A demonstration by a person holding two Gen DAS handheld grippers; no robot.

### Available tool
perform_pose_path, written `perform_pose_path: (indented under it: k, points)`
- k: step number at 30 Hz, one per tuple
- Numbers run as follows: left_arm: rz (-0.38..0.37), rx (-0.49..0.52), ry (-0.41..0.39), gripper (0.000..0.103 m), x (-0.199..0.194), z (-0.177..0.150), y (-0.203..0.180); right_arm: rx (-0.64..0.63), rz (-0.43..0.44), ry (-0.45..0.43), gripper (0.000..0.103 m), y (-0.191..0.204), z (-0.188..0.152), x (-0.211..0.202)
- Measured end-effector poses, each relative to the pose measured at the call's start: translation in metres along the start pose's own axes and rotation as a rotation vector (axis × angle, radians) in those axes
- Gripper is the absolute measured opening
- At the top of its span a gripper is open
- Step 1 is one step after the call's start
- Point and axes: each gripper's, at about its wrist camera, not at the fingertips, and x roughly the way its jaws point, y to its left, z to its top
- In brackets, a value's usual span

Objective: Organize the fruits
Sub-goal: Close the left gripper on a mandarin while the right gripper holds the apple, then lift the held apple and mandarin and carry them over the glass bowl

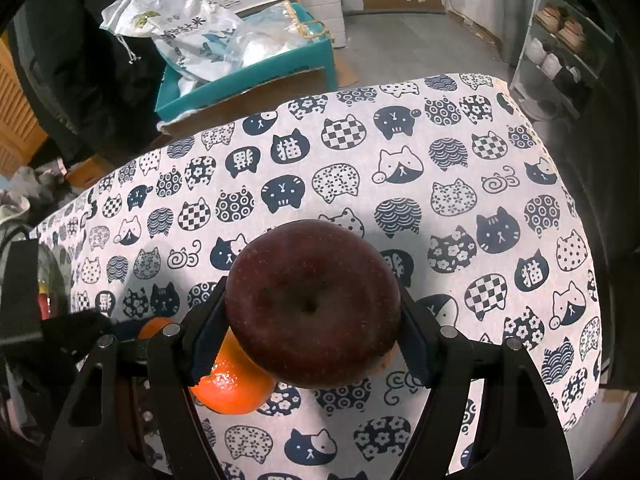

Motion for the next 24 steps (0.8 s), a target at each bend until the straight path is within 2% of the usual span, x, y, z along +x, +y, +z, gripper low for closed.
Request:
perform_pose_path:
  k: [9,24]
  points:
    - [0.039,-0.046,-0.031,0.046,-0.012,-0.002,0.009,-0.027,-0.001,-0.039,0.075,0.01,0.003,-0.013]
    - [0.095,-0.112,-0.216,0.046,-0.09,0.01,0.023,-0.11,-0.011,-0.159,0.075,0.041,0.013,-0.062]
